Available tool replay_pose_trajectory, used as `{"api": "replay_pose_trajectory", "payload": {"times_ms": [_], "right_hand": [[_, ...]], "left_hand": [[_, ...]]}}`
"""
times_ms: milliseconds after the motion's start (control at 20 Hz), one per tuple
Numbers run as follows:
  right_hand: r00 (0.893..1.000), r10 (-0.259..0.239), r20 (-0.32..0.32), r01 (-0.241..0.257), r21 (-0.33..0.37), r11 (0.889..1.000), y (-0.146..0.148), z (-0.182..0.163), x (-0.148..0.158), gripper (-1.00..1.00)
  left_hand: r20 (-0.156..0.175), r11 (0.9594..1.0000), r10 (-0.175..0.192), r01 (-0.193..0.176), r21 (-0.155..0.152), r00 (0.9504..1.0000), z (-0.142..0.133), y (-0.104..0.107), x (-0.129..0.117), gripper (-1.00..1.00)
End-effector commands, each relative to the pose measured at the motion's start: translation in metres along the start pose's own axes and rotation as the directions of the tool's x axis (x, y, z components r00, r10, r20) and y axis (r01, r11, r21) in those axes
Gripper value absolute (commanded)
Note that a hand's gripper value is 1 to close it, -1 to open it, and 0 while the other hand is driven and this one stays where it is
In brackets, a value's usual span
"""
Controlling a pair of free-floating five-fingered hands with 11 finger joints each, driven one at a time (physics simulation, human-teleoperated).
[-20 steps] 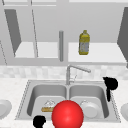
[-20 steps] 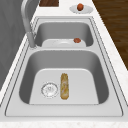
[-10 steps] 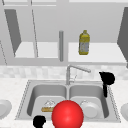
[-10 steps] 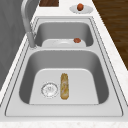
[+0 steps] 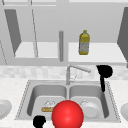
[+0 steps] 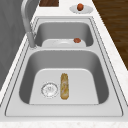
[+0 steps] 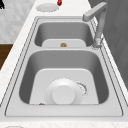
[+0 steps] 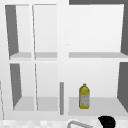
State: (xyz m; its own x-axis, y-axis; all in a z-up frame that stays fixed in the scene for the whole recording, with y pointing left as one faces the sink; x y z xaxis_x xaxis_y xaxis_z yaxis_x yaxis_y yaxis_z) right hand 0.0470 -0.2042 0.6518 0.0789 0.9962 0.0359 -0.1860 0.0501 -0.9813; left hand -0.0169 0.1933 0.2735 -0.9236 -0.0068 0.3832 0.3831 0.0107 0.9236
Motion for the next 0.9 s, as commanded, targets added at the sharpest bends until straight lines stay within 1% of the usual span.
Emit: {"api": "replay_pose_trajectory", "payload": {"times_ms": [0, 650, 850], "right_hand": [[0.999, 0.044, 0.001, -0.044, -0.003, 0.999, -0.028, 0.013, 0.010, -1.00], [0.999, 0.053, 0.003, -0.053, -0.002, 0.999, -0.129, 0.037, 0.035, -1.00], [0.998, 0.056, 0.012, -0.056, -0.008, 0.998, -0.161, 0.033, 0.039, -1.00]], "left_hand": [[0.000, 1.0000, 0.000, 0.000, 0.000, 1.0000, 0.000, 0.000, 0.000, 0.00], [0.000, 1.0000, 0.000, 0.000, 0.000, 1.0000, 0.000, 0.000, 0.000, 0.00], [0.000, 1.0000, 0.000, 0.000, 0.000, 1.0000, 0.000, 0.000, 0.000, 0.00]]}}
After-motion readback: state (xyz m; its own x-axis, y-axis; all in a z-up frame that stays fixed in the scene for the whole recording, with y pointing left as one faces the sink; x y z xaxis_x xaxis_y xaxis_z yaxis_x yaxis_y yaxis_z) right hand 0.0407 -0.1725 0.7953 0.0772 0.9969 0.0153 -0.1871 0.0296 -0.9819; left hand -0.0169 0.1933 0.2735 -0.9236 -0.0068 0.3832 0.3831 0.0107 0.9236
